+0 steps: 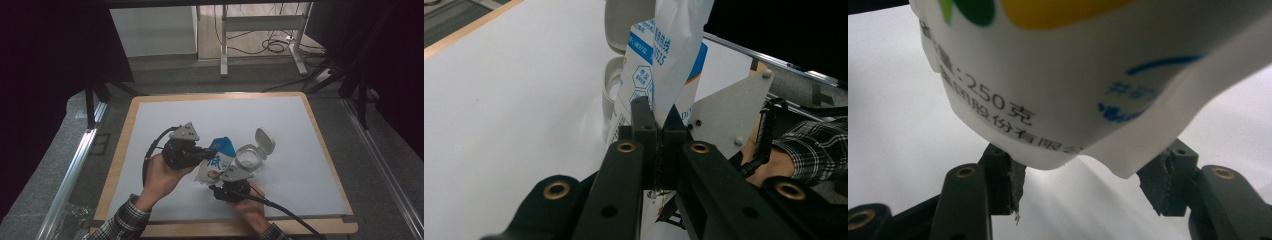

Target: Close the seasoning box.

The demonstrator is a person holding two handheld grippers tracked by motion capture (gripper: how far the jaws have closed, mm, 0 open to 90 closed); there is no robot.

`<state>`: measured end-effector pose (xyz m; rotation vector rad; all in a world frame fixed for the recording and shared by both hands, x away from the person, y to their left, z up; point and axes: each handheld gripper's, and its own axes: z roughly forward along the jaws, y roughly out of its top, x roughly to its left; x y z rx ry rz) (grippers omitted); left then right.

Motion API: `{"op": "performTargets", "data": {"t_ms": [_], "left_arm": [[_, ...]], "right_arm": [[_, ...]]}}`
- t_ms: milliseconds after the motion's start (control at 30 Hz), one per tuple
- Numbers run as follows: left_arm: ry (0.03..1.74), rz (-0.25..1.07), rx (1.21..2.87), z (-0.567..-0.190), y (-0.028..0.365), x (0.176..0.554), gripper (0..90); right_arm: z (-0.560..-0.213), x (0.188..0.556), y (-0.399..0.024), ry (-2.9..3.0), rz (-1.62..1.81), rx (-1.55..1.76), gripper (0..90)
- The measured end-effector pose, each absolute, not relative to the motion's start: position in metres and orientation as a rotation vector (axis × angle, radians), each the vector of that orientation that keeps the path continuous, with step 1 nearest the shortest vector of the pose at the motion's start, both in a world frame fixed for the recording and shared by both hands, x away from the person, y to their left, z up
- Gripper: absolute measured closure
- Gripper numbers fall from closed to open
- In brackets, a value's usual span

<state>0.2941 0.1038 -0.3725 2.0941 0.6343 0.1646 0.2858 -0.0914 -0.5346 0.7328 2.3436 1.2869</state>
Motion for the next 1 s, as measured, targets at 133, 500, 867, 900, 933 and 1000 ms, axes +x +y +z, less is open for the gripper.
{"op": "performTargets", "data": {"t_ms": [133,500,867,900,933,1000], "left_arm": [[0.640,0.154,2.085,-0.3713,0.1038,0.2943,90.0],[0.649,0.125,2.080,-0.3718,0.1032,0.2945,90.0],[0.651,0.122,2.074,-0.3749,0.0988,0.3003,89.9],[0.648,0.125,2.076,-0.3751,0.0981,0.3006,89.8],[0.646,0.125,2.077,-0.3754,0.0974,0.3011,89.7],[0.645,0.130,2.078,-0.3762,0.0957,0.3020,89.6]], "right_arm": [[-0.5346,0.2851,-0.0910,2.324,1.284,0.725,43.3],[-0.5333,0.2830,-0.0912,2.289,1.315,0.720,43.3],[-0.5316,0.2777,-0.0902,2.300,1.320,0.676,55.9],[-0.5314,0.2776,-0.0904,2.303,1.319,0.677,56.1],[-0.5311,0.2771,-0.0905,2.309,1.317,0.683,56.1],[-0.5308,0.2773,-0.0914,2.327,1.319,0.679,56.1]]}}
